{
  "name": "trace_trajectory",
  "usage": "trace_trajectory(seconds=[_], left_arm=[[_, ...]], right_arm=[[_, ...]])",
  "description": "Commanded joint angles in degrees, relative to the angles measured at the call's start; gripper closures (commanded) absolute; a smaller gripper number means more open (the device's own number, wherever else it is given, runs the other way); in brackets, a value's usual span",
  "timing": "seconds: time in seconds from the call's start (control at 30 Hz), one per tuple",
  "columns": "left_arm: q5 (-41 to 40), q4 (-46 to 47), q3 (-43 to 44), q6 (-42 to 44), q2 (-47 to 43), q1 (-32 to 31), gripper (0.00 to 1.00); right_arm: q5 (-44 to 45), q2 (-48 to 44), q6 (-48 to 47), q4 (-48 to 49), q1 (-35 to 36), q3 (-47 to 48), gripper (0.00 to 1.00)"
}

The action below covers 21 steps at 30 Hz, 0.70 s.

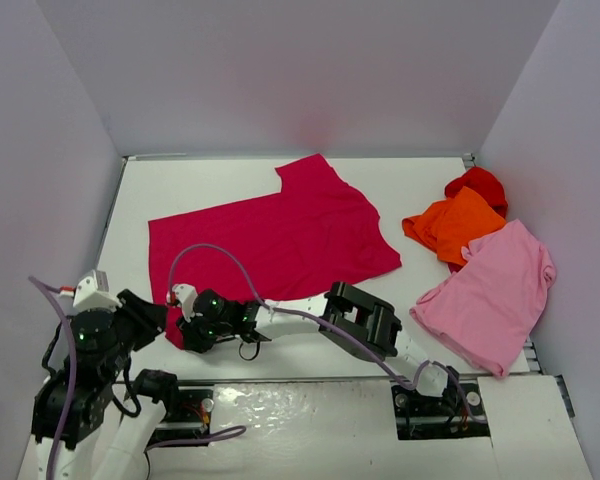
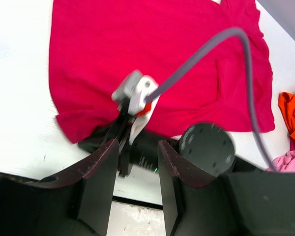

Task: Fold and stack the t-shirts
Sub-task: Fold the flattened tshirt in 1/3 of the way

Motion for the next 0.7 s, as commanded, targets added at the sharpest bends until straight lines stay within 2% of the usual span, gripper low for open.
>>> trace_trajectory(seconds=[0.0,0.1,0.13,0.17,0.27,0.33,0.47,0.5,0.6,0.63,0.67], left_arm=[[0.66,3.94,7.61,4.12,10.44,-0.24,0.67],[0.91,4.22,11.07,5.94,15.11,-0.24,0.71],[1.14,4.34,11.97,6.32,16.27,-0.24,0.73],[1.64,4.62,13.4,6.82,17.99,-0.24,0.78],[2.6,5.34,16.46,8.21,22.47,-0.15,0.87],[4.34,5.36,19.84,9.07,25.73,-0.15,0.9],[7.81,5.98,23.93,10.47,37.15,-0.15,1.0],[9.04,6.55,24.23,10.53,39.57,-0.12,1.0],[14.83,11.19,23.51,9.84,48.47,0.02,1.0],[15.18,13.33,22.77,9.69,50.78,-0.03,1.0],[17.9,16.34,21.75,8.47,53.86,0.24,1.0]], right_arm=[[2.9,-6.01,-1.74,1.22,0.95,-1.72,0.68],[6.85,-9.33,-1.52,2.97,1.59,-4.52,0.48],[8.52,-10.33,-1.7,2.99,1.68,-5.03,0.47],[10.74,-11.9,-1.92,3.06,1.75,-5.89,0.37],[16.7,-17.11,-2.17,3.18,1.45,-9.39,0.33],[23.11,-20.45,-1.75,2.78,0.19,-11.49,0.33],[24.89,-27.28,3.9,0.89,-6.74,-18.28,0.44],[24.23,-28.9,5.02,0.37,-8.95,-19.29,0.54],[23.55,-31.49,5.63,-0.71,-16.42,-22.28,0.94],[24.42,-31.46,5.44,-0.96,-18.0,-22.2,0.94],[24.63,-31.12,3.88,-3.0,-20.12,-21.45,0.99]])
